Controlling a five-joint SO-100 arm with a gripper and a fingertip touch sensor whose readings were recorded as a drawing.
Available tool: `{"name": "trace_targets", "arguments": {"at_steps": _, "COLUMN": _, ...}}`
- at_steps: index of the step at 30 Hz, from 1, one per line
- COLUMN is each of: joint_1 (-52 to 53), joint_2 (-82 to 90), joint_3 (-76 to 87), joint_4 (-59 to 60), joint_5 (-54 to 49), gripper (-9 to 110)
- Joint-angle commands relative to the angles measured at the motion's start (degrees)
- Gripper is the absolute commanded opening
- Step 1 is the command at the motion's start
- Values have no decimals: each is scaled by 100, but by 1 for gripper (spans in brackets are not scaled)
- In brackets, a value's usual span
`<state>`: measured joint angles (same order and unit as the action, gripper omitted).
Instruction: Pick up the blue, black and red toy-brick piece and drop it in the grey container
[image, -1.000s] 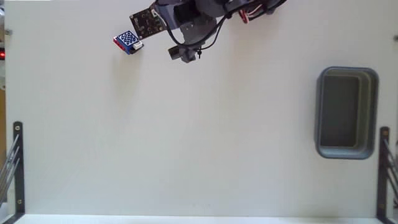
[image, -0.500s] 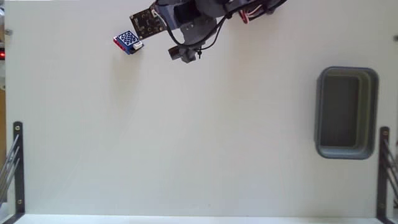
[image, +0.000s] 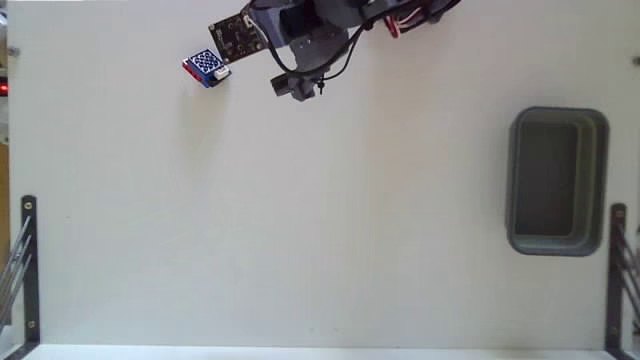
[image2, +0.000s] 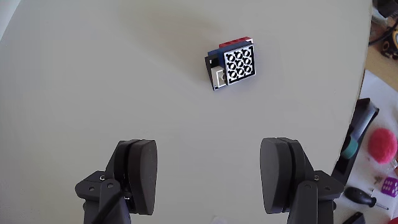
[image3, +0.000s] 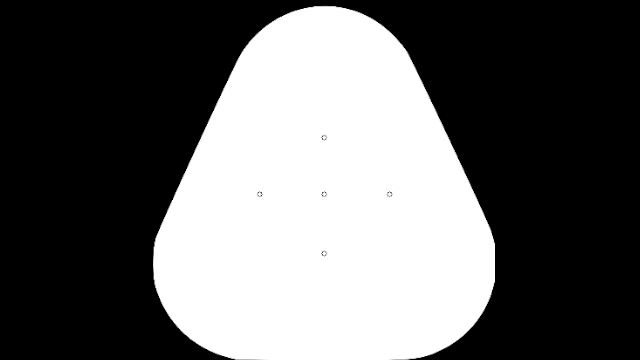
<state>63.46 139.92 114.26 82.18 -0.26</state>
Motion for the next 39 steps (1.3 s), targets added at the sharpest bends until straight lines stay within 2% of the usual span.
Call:
{"name": "trace_targets", "arguments": {"at_steps": 1, "joint_1": 145, "joint_2": 219, "joint_3": 30, "joint_4": -22, "joint_5": 26, "gripper": 110}}
{"name": "trace_targets", "arguments": {"at_steps": 10, "joint_1": 145, "joint_2": 203, "joint_3": 28, "joint_4": -36, "joint_5": 26, "gripper": 110}}
{"name": "trace_targets", "arguments": {"at_steps": 33, "joint_1": 145, "joint_2": -1697, "joint_3": -478, "joint_4": -1430, "joint_5": 26, "gripper": 110}}
{"name": "trace_targets", "arguments": {"at_steps": 39, "joint_1": 360, "joint_2": -1760, "joint_3": -506, "joint_4": -1466, "joint_5": 26, "gripper": 110}}
